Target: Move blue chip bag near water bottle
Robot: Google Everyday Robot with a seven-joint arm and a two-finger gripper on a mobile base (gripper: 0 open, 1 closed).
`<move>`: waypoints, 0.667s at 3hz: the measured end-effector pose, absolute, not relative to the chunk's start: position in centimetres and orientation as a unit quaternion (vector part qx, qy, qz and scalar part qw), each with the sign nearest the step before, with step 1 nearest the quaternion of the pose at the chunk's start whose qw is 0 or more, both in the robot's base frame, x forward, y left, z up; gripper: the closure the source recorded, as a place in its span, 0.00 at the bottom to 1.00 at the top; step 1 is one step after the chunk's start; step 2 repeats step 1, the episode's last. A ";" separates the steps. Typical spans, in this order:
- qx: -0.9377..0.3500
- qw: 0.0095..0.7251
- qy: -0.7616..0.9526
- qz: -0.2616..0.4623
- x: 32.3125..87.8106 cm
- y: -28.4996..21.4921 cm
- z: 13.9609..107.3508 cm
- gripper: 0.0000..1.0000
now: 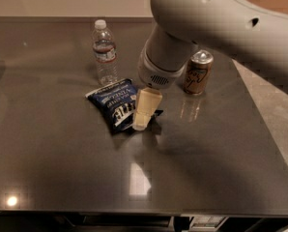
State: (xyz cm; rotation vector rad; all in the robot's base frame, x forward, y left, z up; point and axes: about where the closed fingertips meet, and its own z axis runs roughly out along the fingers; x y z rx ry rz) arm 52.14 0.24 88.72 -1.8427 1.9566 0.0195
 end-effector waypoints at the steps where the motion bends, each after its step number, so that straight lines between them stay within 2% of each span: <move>1: -0.668 0.225 0.709 0.007 52.1 0.2 88.7 0.00; 2: -0.668 0.225 0.709 0.007 52.1 0.2 88.7 0.00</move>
Offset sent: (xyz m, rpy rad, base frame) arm 0.0000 0.0000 0.0000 0.0000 0.0000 0.0000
